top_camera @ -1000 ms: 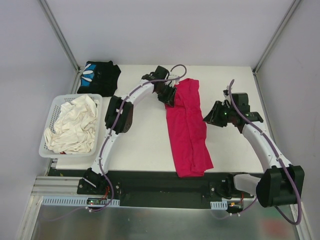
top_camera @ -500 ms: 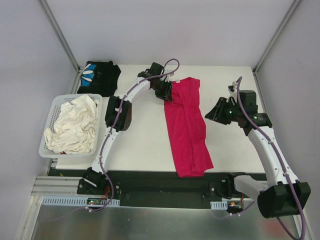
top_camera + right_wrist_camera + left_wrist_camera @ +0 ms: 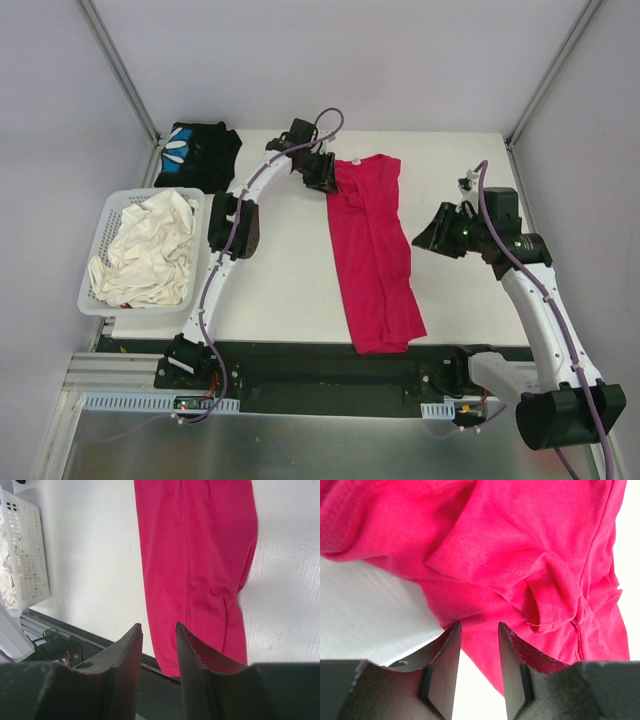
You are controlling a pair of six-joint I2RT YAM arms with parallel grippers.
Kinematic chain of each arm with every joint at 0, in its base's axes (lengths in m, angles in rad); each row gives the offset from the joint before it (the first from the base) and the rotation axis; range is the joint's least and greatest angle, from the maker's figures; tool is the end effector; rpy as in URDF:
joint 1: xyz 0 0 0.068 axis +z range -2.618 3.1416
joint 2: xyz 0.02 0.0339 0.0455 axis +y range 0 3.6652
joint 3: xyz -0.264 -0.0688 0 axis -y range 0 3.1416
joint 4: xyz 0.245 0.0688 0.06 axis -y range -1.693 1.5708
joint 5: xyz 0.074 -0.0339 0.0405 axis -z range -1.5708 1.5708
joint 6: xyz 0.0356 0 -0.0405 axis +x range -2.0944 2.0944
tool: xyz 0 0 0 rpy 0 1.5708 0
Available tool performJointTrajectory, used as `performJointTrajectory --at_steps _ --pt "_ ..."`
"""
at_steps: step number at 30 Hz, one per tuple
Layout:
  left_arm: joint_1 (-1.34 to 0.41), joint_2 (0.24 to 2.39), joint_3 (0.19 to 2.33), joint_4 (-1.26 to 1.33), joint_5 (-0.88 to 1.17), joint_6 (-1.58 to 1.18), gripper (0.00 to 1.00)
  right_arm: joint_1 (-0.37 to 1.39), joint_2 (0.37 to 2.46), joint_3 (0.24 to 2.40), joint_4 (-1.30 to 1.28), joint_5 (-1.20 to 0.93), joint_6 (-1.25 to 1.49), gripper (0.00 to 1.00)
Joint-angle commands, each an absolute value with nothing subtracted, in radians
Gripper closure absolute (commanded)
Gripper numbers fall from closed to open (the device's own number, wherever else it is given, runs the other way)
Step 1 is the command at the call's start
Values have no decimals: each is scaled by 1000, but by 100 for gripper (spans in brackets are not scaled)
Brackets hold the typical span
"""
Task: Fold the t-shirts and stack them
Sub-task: Rotate the tshirt 90 degrees
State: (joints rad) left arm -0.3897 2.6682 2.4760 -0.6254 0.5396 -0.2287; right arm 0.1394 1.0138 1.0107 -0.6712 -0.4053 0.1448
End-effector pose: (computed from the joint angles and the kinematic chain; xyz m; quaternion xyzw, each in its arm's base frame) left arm 0.5281 -0.2367 0.1697 0.1698 0.8855 -0.3440 0.2622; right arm 0.2050 0.0429 0.3302 -0.0848 0.8830 0.2397 0.3946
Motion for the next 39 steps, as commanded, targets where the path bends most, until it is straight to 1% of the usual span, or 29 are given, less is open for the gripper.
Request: performJointTrajectory --at_steps 1,5,11,14,17,23,26,31,39 --pt "-367 2675 2522 -611 538 -259 65 135 991 1032 -695 -413 135 64" --pt "-367 2613 2450 -606 607 -238 66 135 992 1003 -678 -408 137 64" --pt "-399 2430 2183 -588 626 -146 67 135 1002 977 -627 -419 155 64" --pt "-422 2349 2093 -581 618 -111 67 135 1022 966 -604 -439 161 64" --pt "-437 2284 2037 -581 594 -92 67 135 1038 951 -588 -457 161 64" --pt "-466 2159 1954 -581 612 -86 66 133 1031 940 -580 -466 153 64" --pt "-497 2128 1901 -581 614 -81 67 135 1023 937 -575 -465 150 64" --pt "-529 2144 1841 -581 644 -74 67 135 1025 940 -563 -474 155 64" --pt "-566 2203 1828 -581 707 -64 67 135 1058 951 -546 -485 141 64"
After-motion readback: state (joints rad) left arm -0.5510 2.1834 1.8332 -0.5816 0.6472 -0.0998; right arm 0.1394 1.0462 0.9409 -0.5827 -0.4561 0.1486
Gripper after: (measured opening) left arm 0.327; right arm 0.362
